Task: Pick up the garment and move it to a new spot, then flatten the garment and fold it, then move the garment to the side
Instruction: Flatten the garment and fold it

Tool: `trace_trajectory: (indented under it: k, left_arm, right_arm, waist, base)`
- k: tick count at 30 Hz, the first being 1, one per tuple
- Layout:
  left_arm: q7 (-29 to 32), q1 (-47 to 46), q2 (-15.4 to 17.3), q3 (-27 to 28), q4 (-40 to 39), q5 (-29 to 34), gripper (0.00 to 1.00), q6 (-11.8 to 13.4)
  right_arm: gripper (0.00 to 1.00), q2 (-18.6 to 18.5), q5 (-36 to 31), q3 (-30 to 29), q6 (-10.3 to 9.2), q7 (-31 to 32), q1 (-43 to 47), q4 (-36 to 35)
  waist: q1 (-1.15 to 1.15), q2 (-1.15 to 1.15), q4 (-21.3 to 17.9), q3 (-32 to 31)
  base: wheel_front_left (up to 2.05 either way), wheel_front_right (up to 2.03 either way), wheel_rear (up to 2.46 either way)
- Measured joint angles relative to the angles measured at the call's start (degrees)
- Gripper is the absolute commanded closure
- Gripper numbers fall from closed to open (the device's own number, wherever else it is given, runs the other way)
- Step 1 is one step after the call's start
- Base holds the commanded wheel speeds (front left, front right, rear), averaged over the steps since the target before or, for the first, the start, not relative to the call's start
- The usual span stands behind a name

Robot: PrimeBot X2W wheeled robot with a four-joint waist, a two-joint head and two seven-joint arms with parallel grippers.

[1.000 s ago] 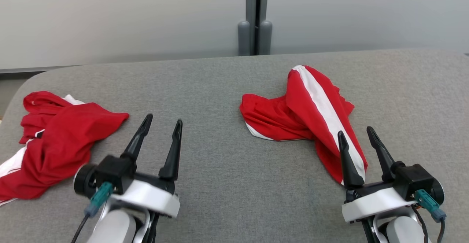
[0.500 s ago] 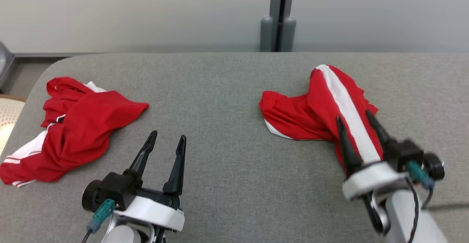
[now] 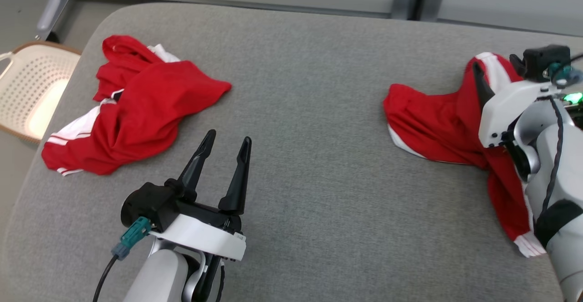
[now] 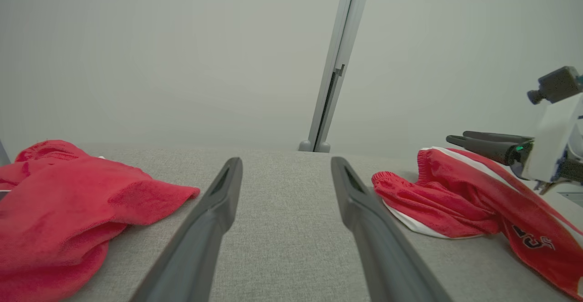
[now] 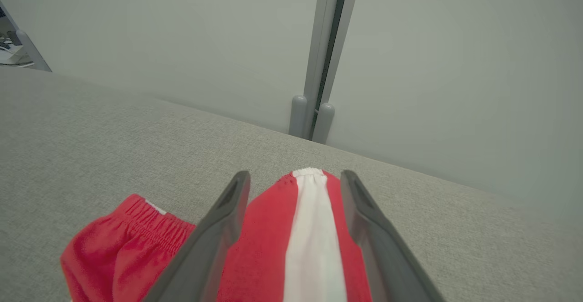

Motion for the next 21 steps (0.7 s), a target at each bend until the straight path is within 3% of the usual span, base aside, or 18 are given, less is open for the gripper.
trace_trajectory:
  k: [8, 21]
  left_arm:
    - [0.00, -1.36, -0.09, -2.79, 0.22, -1.90, 0.00, 0.01]
    - [0.00, -2.04, -0.09, -4.55, 0.93, -3.36, 0.00, 0.46]
  right_arm:
    - [0.00, -4.53, -0.23, 0.81, 0.00, 5.14, -7.90, 8.18]
    - [0.00, -5.15, -2.90, -0.88, 0.00, 7.38, -12.72, 16.03]
  waist:
    - [0.00, 0.00, 3.74, 3.91]
    - [0.00, 0.00, 4.65, 5.18]
  base:
    - [0.00, 0.00, 0.00]
    - [0.00, 0.00, 0.00]
